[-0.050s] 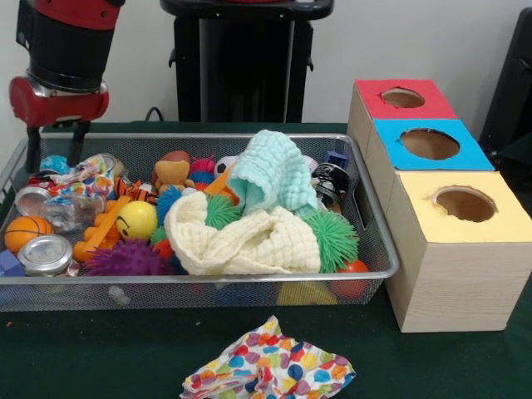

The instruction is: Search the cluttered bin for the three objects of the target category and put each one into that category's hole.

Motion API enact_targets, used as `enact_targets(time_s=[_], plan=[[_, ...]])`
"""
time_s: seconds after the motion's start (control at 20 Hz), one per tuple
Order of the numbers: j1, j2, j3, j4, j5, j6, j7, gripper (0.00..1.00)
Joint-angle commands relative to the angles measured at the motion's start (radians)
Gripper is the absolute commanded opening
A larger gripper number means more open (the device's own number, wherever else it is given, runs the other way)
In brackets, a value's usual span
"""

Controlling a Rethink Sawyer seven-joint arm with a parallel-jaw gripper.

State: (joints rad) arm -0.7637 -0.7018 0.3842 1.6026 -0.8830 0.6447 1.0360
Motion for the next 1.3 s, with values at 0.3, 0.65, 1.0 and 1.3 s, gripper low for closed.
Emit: enact_targets(time_s=[0.3,0.65,1.0,1.3], plan=[[-0.008,0.047,0.119,0.107,-0.071,-0.033,-0.228,1.0],[-0.059,0.061,0.217,0.097,-0.125,0.02,-0.497,1.0],[-0.074,0.066,0.243,0.085,-0.163,0.029,-0.523,1.0],[-0.063,0.047,0.241,0.084,-0.161,0.04,-0.54,1.0]])
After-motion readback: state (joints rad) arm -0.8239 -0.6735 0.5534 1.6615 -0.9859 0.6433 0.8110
